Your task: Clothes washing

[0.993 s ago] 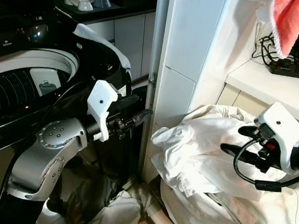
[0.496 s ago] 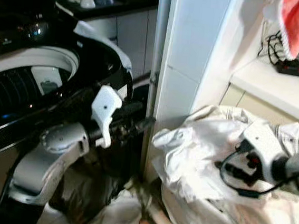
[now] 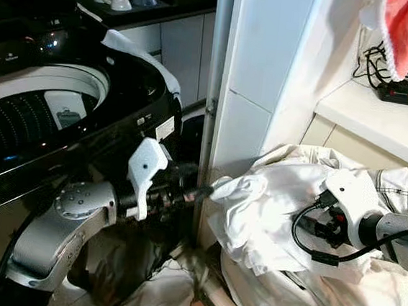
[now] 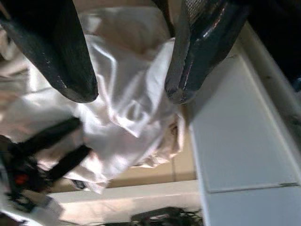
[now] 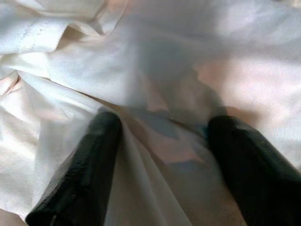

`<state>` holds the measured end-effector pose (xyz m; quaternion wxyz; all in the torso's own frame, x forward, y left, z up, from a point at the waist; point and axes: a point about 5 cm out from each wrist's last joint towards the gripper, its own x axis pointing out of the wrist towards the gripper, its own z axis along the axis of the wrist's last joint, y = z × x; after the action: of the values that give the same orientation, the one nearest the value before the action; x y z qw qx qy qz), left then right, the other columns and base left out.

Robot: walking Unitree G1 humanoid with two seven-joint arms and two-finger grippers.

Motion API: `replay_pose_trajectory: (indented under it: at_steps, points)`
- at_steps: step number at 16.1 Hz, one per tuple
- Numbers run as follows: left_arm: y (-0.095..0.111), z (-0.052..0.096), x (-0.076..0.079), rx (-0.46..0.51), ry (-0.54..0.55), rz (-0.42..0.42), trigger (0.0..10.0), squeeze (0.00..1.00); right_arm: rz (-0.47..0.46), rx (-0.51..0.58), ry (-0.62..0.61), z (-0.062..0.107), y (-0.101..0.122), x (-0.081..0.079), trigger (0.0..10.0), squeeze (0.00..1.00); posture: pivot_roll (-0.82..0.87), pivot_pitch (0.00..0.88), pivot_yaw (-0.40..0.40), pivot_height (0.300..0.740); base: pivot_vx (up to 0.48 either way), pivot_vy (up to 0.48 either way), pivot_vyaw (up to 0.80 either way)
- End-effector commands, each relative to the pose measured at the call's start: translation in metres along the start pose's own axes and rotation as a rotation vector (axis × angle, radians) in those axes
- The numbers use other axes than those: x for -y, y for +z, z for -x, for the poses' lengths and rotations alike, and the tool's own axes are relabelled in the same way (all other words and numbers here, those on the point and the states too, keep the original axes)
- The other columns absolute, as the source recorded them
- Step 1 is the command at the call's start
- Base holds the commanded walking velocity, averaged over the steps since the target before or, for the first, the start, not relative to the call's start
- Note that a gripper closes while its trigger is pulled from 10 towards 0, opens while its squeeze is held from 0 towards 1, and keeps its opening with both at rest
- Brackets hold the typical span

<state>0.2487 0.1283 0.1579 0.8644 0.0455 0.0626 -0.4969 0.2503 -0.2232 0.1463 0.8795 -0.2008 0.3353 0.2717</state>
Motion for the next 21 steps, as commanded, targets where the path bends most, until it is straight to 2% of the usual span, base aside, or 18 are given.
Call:
replay_pose_trajectory:
  at_steps: [1, 9, 11, 13, 16, 18, 19, 21]
  points:
    - [0.002, 0.0, 0.005, 0.003, -0.039, -0.01, 10.0, 0.0, 0.017, 0.01, 0.004, 0.0, 0.004, 0.0, 0.0, 0.0, 0.05, 0.0, 0.016, 0.74, 0.0, 0.0, 0.0]
    - [-0.001, -0.001, 0.007, -0.002, -0.035, -0.03, 10.0, 0.0, 0.027, 0.001, 0.017, 0.003, 0.004, 0.0, 0.0, 0.0, 0.05, 0.0, 0.011, 0.74, 0.0, 0.0, 0.0]
    - [0.001, -0.001, 0.007, 0.005, -0.032, -0.037, 10.0, 0.0, 0.027, 0.008, 0.018, 0.006, 0.006, 0.0, 0.0, 0.0, 0.06, 0.0, 0.008, 0.74, 0.0, 0.0, 0.0]
    - [0.005, -0.001, 0.002, 0.027, 0.004, -0.052, 10.0, 0.0, 0.007, 0.058, 0.019, 0.017, 0.015, 0.007, 0.0, 0.0, 0.06, 0.0, -0.004, 0.74, 0.0, 0.0, 0.0]
    - [0.008, 0.001, -0.006, 0.053, 0.091, -0.064, 10.0, 0.0, -0.049, 0.202, 0.037, 0.037, 0.039, 0.018, 0.0, 0.0, 0.06, 0.0, -0.009, 0.74, 0.0, 0.0, 0.0]
    - [0.029, 0.0, -0.023, 0.159, 0.223, -0.071, 10.0, 0.0, -0.099, 0.478, 0.103, 0.066, 0.081, 0.024, 0.0, 0.0, 0.05, 0.0, -0.004, 0.74, 0.0, 0.0, 0.0]
    - [0.037, -0.002, -0.027, 0.2, 0.241, -0.085, 10.0, 0.0, -0.1, 0.545, 0.136, 0.073, 0.093, 0.023, 0.0, 0.0, 0.05, 0.0, -0.004, 0.74, 0.0, 0.0, 0.0]
    - [0.044, -0.005, -0.028, 0.228, 0.234, -0.085, 10.0, 0.0, -0.069, 0.562, 0.142, 0.076, 0.1, 0.023, 0.0, 0.0, 0.04, 0.0, 0.001, 0.74, 0.0, 0.0, 0.0]
